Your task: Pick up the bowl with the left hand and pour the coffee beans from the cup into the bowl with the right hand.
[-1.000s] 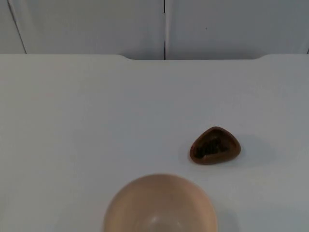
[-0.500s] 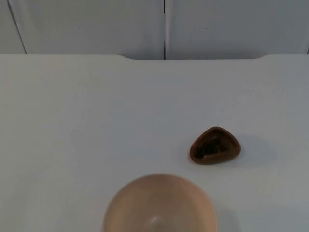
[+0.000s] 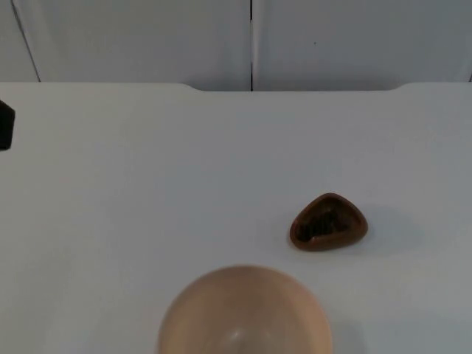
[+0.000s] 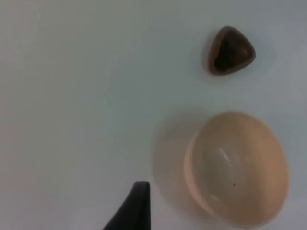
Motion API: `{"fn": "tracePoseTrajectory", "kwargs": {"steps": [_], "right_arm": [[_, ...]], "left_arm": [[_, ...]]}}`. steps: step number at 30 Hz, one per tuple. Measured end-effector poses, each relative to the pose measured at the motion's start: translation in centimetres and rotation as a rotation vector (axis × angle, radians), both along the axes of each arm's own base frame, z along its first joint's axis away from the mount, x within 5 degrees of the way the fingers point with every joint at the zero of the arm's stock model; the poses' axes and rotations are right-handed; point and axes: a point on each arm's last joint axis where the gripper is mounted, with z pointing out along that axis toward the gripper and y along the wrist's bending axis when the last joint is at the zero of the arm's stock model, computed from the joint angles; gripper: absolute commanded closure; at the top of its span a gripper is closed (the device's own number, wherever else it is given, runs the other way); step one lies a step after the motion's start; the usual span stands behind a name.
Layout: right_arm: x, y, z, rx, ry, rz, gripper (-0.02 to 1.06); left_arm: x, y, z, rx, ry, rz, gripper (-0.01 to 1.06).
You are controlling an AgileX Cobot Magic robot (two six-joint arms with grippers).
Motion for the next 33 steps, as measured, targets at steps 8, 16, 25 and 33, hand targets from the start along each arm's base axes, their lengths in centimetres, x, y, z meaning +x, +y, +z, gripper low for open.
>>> {"fn": "tracePoseTrajectory", "kwargs": {"steps": [8, 16, 25, 33], "right_arm": [[0.0, 0.0, 0.0, 0.0, 0.0, 0.0, -0.01], [0.0, 0.0, 0.0, 0.0, 0.0, 0.0, -0.01], [0.0, 0.0, 0.0, 0.0, 0.0, 0.0, -0.01], [0.0, 0.0, 0.0, 0.0, 0.0, 0.0, -0.01]], "left_arm": [[1.7, 0.3, -1.5, 0.035, 0.101, -0.005, 0.08], [3.2, 0.4, -3.1, 0.048, 0.192, -0.012, 0.09], [3.2, -0.9, -4.5, 0.115, 0.194, -0.026, 0.09], [3.7, -2.9, -6.5, 0.147, 0.239, -0.023, 0.09]]}}
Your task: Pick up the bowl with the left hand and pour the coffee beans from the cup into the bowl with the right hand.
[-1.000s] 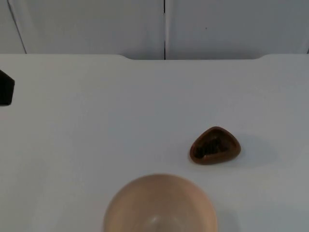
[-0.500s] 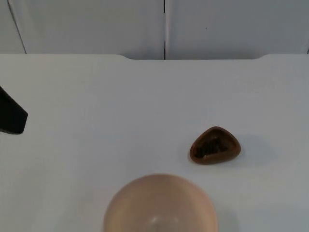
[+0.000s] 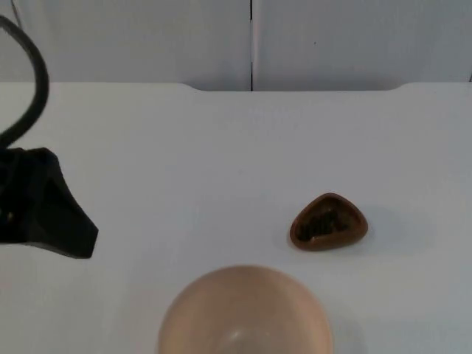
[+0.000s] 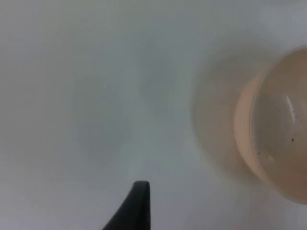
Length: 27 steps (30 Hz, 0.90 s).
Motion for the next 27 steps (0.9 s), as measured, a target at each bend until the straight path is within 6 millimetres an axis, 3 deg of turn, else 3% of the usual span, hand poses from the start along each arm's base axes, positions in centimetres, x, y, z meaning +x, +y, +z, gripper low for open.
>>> {"fn": "tracePoseTrajectory", "kwargs": {"steps": [12, 27], "right_arm": [[0.0, 0.0, 0.0, 0.0, 0.0, 0.0, -0.01], [0.0, 0.0, 0.0, -0.002, 0.0, 0.001, -0.01]], "left_arm": [[1.8, -3.1, -4.1, 0.056, 0.124, -0.054, 0.09], [2.9, -6.5, -8.5, 0.084, 0.157, -0.048, 0.09]]}}
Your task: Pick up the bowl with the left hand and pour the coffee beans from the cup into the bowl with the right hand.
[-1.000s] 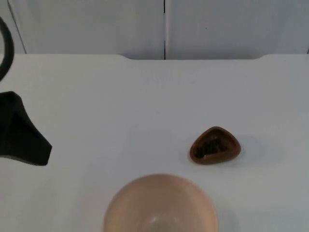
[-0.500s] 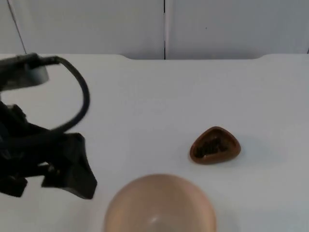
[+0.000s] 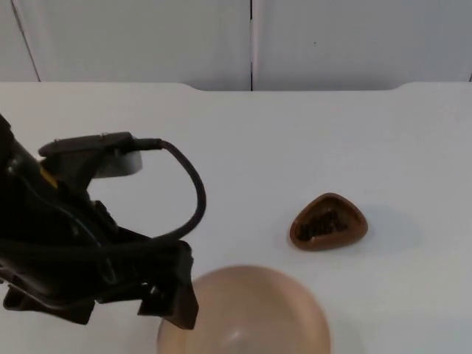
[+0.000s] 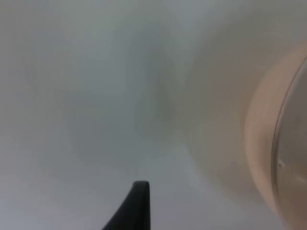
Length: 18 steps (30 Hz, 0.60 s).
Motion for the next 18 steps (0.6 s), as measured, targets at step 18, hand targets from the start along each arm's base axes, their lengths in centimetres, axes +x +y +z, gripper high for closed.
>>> {"fn": "tracePoseTrajectory", "kwargs": {"steps": [18], "right_arm": [[0.0, 0.0, 0.0, -0.005, -0.001, 0.003, -0.01]], "left_arm": [[1.2, -0.5, -3.9, 0.051, 0.027, 0.032, 0.09]]}}
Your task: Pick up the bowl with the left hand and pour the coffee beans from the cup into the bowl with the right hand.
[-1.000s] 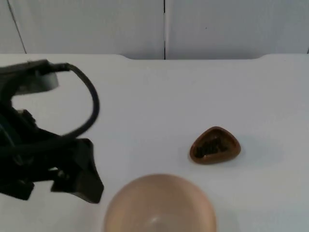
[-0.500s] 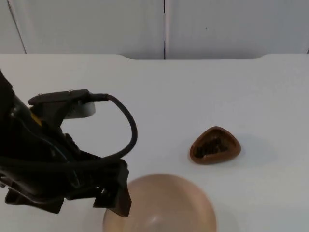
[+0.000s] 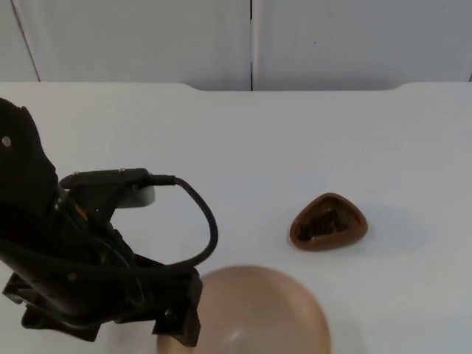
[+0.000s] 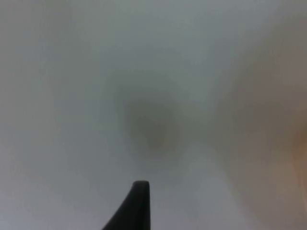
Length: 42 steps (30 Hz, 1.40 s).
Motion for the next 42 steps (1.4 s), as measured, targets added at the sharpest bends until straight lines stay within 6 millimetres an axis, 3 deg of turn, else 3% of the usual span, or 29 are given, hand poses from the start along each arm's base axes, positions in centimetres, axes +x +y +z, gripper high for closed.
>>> {"fn": "tracePoseTrajectory", "kwargs": {"steps": [31, 37, 40, 41, 42], "right_arm": [[0.0, 0.0, 0.0, -0.003, 0.0, 0.002, -0.01], [0.0, 0.0, 0.0, -0.003, 0.0, 0.002, -0.01], [0.0, 0.0, 0.0, -0.003, 0.0, 0.002, -0.01], [0.0, 0.0, 0.0, -0.003, 0.0, 0.002, -0.01], [0.0, 0.0, 0.0, -0.005, -0.001, 0.003, -0.01]], "left_arm": [[0.16, -0.84, -0.74, -0.073, -0.01, -0.062, 0.19], [0.2, -0.87, -0.94, -0.073, -0.006, -0.055, 0.29], [0.24, -0.87, -0.93, -0.073, -0.01, -0.052, 0.43], [0.27, -0.87, -0.93, -0.073, -0.013, -0.049, 0.43], [0.28, -0.86, -0.93, -0.073, -0.013, -0.049, 0.54]]}}
